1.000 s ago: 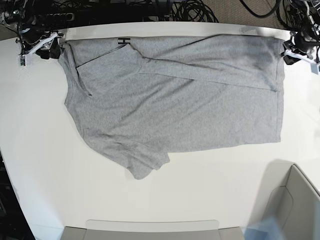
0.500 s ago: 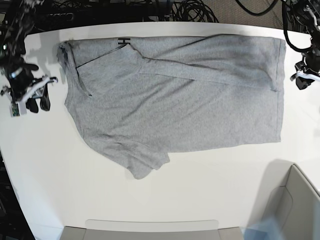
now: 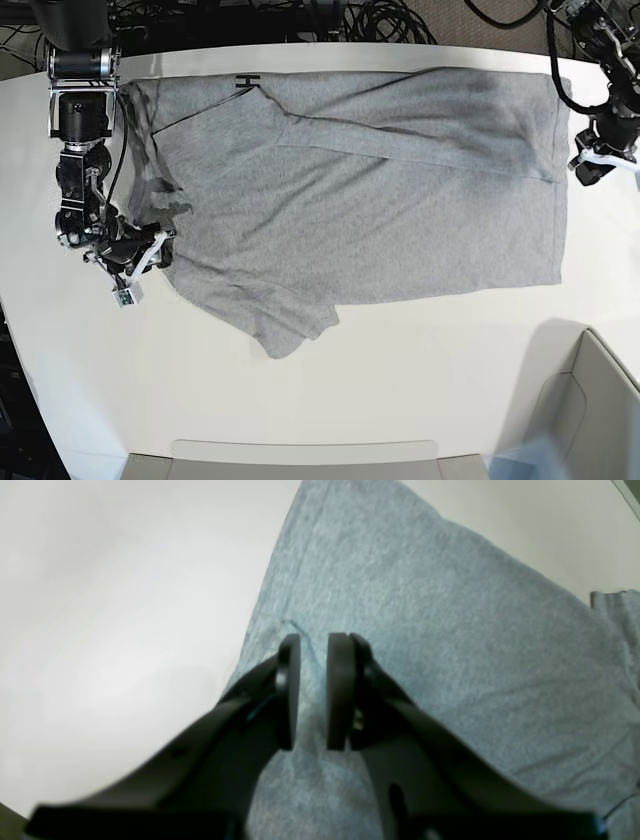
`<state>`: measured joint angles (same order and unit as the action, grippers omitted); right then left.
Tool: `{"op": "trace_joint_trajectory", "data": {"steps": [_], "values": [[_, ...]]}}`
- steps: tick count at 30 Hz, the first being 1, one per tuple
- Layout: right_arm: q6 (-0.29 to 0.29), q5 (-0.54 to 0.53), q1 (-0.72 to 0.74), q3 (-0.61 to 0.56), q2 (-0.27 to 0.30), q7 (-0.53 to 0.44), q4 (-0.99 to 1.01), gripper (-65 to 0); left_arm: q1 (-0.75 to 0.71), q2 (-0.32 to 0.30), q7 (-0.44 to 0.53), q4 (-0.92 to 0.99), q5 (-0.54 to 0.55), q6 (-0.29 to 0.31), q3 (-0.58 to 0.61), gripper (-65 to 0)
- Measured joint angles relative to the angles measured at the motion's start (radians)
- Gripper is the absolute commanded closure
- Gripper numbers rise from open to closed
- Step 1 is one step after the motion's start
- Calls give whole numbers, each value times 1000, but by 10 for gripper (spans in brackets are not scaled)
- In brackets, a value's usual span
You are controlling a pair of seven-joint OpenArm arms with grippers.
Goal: Fold the T-shirt properly
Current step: 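Release the shirt and move the right gripper to the sleeve and hem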
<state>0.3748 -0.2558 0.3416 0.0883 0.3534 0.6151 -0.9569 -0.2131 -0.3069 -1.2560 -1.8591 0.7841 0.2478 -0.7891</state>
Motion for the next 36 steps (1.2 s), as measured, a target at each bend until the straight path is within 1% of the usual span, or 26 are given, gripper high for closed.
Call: {"op": "trace_joint_trajectory", "data": {"steps": [3, 6, 7, 9, 11, 14, 16, 18, 21, 23, 24, 27, 29, 32, 33, 36], "values": [[-1, -6, -25, -23, -7, -5, -18, -231, 0, 4, 0, 0, 2, 0, 0, -90], [-5, -19, -121, -27, -10, -33, -125, -231, 2, 5, 2, 0, -3, 0, -1, -90], [-8, -27, -159, -22, -10, -16, -181, -231, 2, 3, 1, 0, 2, 0, -1, -90], [-2, -27, -246, -21, -7, 77, -313, -231, 2, 5, 0, 0, 3, 0, -4, -90], [-5, -18, -323, -21, -5, 150, -432, -231, 0, 5, 0, 1, 2, 0, -6, -90], [-3, -13, -444, -24, -10, 190, -584, -231, 3, 2, 4, 2, -2, -3, -7, -90], [0, -16, -476, -26, -13, 207, -623, -231, 15, 3, 1, 2, -1, -3, -5, -90], [0, -17, -477, -4, -17, 220, -628, -231, 31, 4, 1, 2, 0, -3, -5, -90], [3, 11, -443, 87, -49, 231, -632, -231, 36, 3, 3, 2, 3, -3, -3, -90], [2, 5, -401, 153, -76, 191, -655, -231, 35, 3, 2, 2, 2, -4, -3, -90], [3, -2, -372, 172, -80, 183, -664, -231, 35, 3, 2, 2, 0, -4, -3, -90], [3, -6, -278, 176, -79, 180, -640, -231, 33, 2, 2, 2, -1, -4, -3, -90], [3, 11, -193, 142, -76, 183, -550, -231, 36, 4, 2, 2, 3, -3, -3, -90], [4, -1, -53, 34, -71, 178, -333, -231, 35, 4, 1, 2, 3, -3, -3, -90], [7, 3, -10, 6, -77, 155, -257, -231, 33, 4, 2, 2, 2, -4, -3, -90], [5, -2, 110, -94, -76, -4, -10, -231, 34, 5, 1, 3, 3, -4, -3, -90]]}}
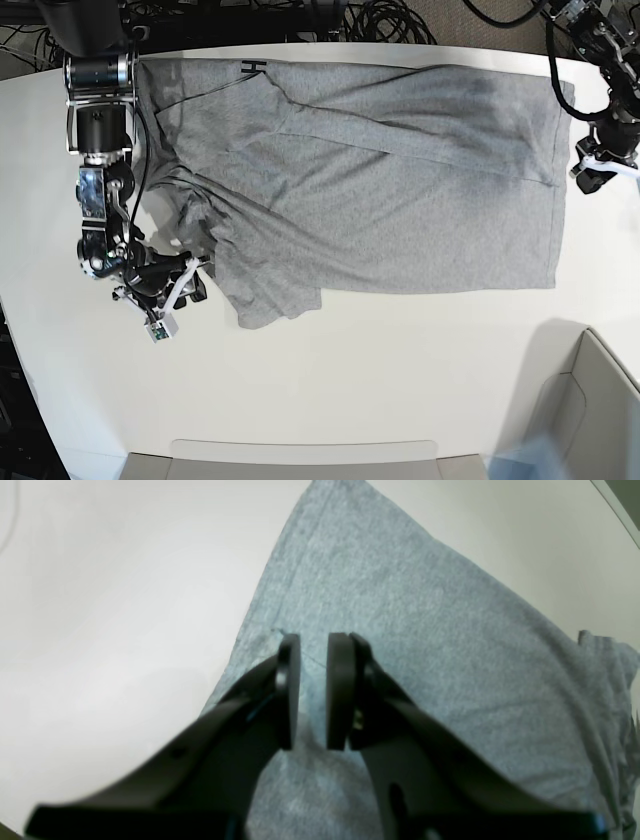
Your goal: Fold the T-shirt properly
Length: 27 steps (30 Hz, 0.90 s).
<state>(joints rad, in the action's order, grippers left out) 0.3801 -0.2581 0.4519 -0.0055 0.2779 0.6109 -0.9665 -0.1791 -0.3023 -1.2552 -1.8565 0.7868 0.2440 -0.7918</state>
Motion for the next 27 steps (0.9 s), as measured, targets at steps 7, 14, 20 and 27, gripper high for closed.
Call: {"op": "trace_joint_trajectory", "data": {"steps": [7, 14, 20, 27], "values": [[-6, 1, 117, -120, -14, -110, 295, -231, 0, 0, 0, 0, 0, 0, 0, -91], [-6, -14, 107, -241, -84, -159, 283, -231, 2, -3, 0, 0, 0, 0, 0, -91], [-6, -19, 105, -247, -91, -163, 286, -231, 47, -8, 3, 48, 1, 5, 0, -92], [-6, -16, 101, -245, -91, -166, 286, -160, 243, -115, 34, 305, -7, -2, 232, -158]]}}
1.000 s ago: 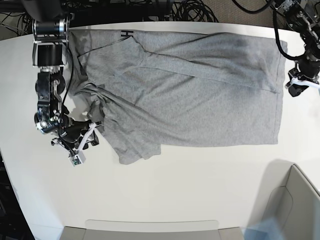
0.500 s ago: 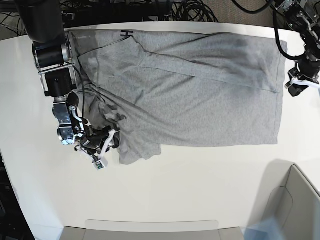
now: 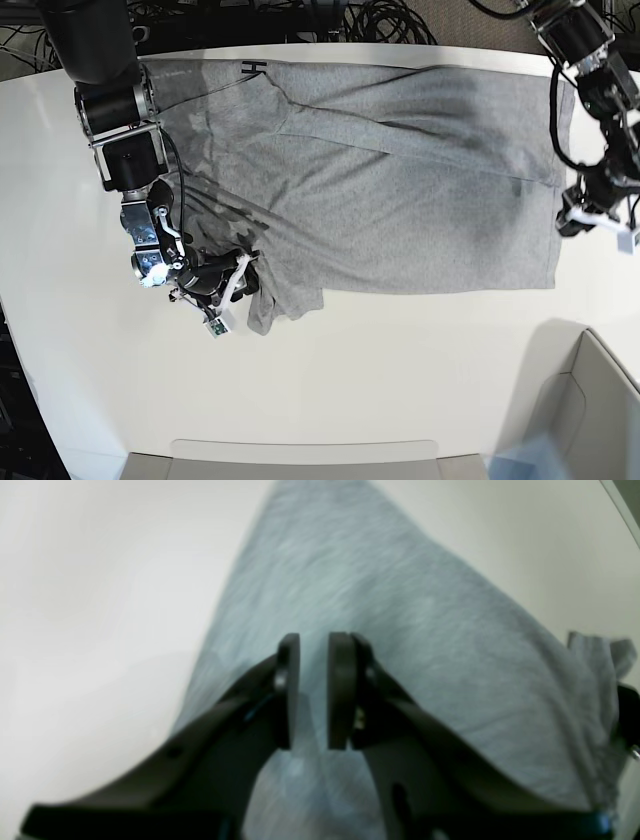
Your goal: Fold the T-shirt properly
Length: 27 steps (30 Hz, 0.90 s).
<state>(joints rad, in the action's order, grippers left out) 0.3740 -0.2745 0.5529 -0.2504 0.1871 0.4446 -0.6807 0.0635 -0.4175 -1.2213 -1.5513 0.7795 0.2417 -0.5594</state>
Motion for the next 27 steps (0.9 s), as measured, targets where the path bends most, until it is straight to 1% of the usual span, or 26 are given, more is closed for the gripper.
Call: {"op": "trace_joint_trajectory", "data": {"steps": [1, 3, 4, 5, 6, 7, 8, 9, 11, 13, 15, 20, 22, 27], "values": [[0, 1, -4, 3, 0, 1, 0, -151, 44, -19, 24, 38, 1, -5, 42, -172], [-2, -5, -16, 8, 2, -17, -7, -144, 129, -55, 78, 120, -1, 1, 126, -178], [-3, -10, -19, 8, 2, -20, -7, -143, 170, -72, 104, 170, -24, -3, 168, -179], [-3, -10, -22, 8, 2, -21, -7, -143, 220, -94, 126, 240, -69, -12, 214, -179], [-2, -14, -27, 8, 5, -27, -11, -143, 271, -103, 147, 317, -123, -35, 261, -179], [0, -19, -28, 9, 8, -29, -12, -143, 323, -113, 199, 411, -164, -35, 312, -179], [2, -21, -30, 8, 11, -29, -13, -143, 369, -117, 228, 493, -195, -41, 356, -179], [5, -24, -31, 8, 11, -26, -13, -143, 412, -117, 259, 581, -226, -35, 395, -179], [5, -28, -37, 10, 15, -39, -15, -143, 476, -105, 318, 727, -249, -30, 454, -179], [5, -31, -38, 10, 14, -37, -15, -143, 515, -97, 355, 832, -248, -32, 469, -179], [5, -34, -38, 10, 15, -35, -15, -143, 524, -99, 391, 883, -248, -32, 469, -179], [5, -41, -52, 10, 24, -56, -17, -143, 525, -137, 423, 932, -256, -40, 469, -179], [5, -40, -52, 10, 26, -55, -17, -143, 526, -139, 450, 937, -256, -39, 469, -179], [8, -40, -53, 10, 26, -54, -20, -143, 525, -128, 449, 943, -254, -35, 469, -180]]}}
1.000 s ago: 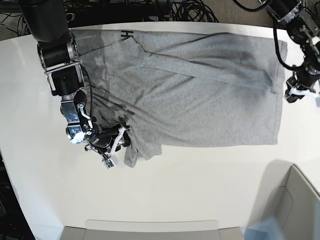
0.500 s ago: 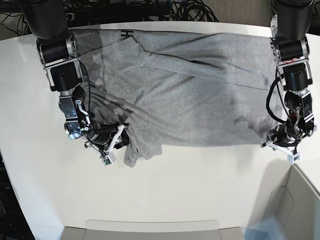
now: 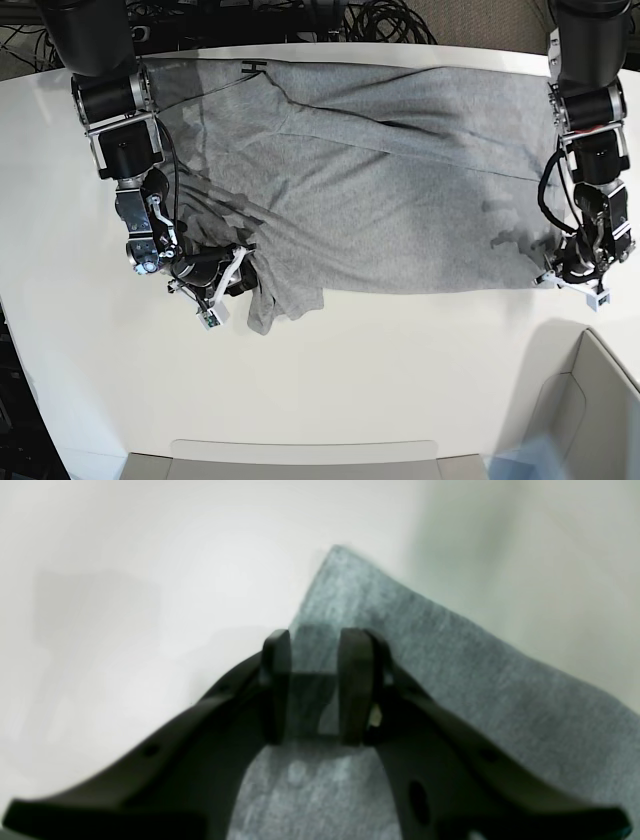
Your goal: Fold the T-shirt properly
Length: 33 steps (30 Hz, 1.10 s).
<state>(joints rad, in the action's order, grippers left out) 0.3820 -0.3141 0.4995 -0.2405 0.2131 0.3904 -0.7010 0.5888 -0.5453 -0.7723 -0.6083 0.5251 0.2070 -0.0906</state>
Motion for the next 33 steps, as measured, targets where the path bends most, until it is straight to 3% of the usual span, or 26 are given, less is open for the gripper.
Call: {"op": "trace_joint_trajectory", "data": {"steps": [18, 24, 26, 30, 33], "values": [[0, 7, -6, -3, 1, 20, -29, -143, 2, 31, 68, 55, -1, 26, -1, -181], [0, 23, -7, -3, -1, 31, -41, -142, 14, 30, 147, 72, 0, 26, 190, -174], [0, 22, -7, -3, -1, 30, -41, -141, 21, 30, 159, 95, 3, 26, 203, -143], [0, 23, -7, -5, 0, 31, -41, -140, 8, 33, 202, 90, 11, 26, 201, 0], [0, 23, -7, -5, 0, 31, -41, -100, 6, 33, 196, 89, 14, 26, 181, 0]]}}
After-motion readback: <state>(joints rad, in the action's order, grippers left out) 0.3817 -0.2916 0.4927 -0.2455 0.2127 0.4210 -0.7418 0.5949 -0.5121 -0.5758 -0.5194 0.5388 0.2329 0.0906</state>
